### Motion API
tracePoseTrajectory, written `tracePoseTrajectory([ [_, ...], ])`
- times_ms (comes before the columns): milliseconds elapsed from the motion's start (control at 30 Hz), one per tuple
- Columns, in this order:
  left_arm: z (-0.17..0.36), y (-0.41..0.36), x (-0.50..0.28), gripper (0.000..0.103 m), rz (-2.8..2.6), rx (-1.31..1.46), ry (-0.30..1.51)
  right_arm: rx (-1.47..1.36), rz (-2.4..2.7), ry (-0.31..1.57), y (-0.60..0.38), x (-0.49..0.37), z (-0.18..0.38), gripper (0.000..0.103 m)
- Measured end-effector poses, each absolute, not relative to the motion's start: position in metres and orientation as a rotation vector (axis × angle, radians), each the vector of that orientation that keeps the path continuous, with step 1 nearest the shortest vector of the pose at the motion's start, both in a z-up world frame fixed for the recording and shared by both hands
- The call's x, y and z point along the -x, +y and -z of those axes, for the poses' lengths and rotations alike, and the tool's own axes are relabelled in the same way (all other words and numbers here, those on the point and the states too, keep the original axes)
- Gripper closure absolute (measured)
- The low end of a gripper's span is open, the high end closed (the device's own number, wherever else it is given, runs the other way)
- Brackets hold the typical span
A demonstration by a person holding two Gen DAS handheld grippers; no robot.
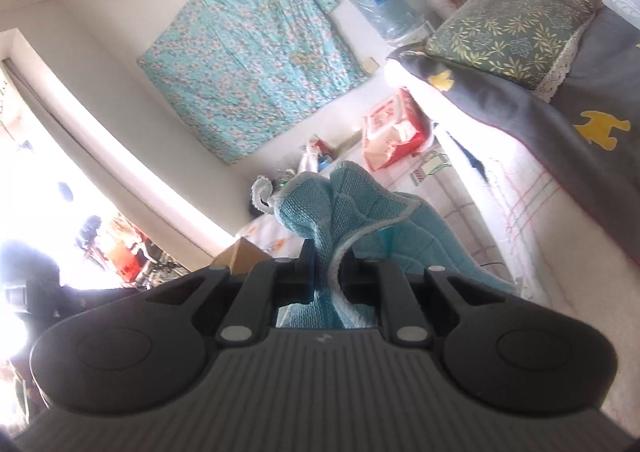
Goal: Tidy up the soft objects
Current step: 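Carry the blue towel into the cardboard box and lower it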
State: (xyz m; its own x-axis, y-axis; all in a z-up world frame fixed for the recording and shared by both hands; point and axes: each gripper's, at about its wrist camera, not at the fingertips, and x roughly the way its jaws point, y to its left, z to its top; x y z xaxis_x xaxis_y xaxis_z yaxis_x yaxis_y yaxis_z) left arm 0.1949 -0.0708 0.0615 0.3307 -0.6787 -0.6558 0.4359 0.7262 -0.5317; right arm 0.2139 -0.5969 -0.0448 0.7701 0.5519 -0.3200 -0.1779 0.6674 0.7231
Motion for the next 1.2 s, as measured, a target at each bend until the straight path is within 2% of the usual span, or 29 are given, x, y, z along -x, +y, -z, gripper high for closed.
tracePoseTrajectory([
  [167, -0.064, -0.031, -0.145, 0.014, 0.791, 0.353, 0.916, -0.799, -0.637, 0.516, -0.571, -0.182, 0.015, 0.094],
  [367, -0.051, 0.013, -0.102, 0.007, 0.852, 0.491, 0.824, -0.87, -0.943, 0.534, -0.518, -0.162, -0.013, 0.094],
  [533, -0.043, 0.053, -0.067, 0.003, 0.853, 0.569, 0.707, -0.941, -1.199, 0.623, -0.463, -0.154, -0.021, 0.093],
  [700, -0.033, 0.087, -0.046, 0.004, 0.79, 0.645, 0.635, -0.985, -1.331, 0.758, -0.405, -0.152, -0.012, 0.093],
  [767, -0.029, 0.097, -0.043, 0.008, 0.764, 0.657, 0.626, -0.993, -1.354, 0.809, -0.386, -0.154, -0.006, 0.092],
  [867, -0.021, 0.11, -0.043, 0.023, 0.733, 0.675, 0.622, -1.022, -1.391, 0.89, -0.358, -0.16, 0.003, 0.091],
  [933, -0.017, 0.12, -0.043, 0.036, 0.709, 0.675, 0.615, -1.023, -1.398, 0.932, -0.343, -0.165, 0.008, 0.089],
  [967, -0.015, 0.124, -0.045, 0.039, 0.697, 0.673, 0.61, -1.023, -1.398, 0.947, -0.337, -0.168, 0.009, 0.089],
  [1000, -0.014, 0.128, -0.045, 0.047, 0.682, 0.671, 0.604, -1.027, -1.399, 0.96, -0.332, -0.174, 0.009, 0.089],
  [1067, -0.013, 0.136, -0.048, 0.055, 0.654, 0.653, 0.593, -1.035, -1.395, 0.978, -0.323, -0.179, 0.011, 0.084],
  [1133, -0.01, 0.146, -0.048, 0.067, 0.638, 0.643, 0.592, -1.037, -1.381, 0.978, -0.316, -0.185, 0.012, 0.074],
  [1200, -0.01, 0.154, -0.051, 0.074, 0.608, 0.628, 0.599, -1.029, -1.358, 0.964, -0.314, -0.194, 0.011, 0.067],
])
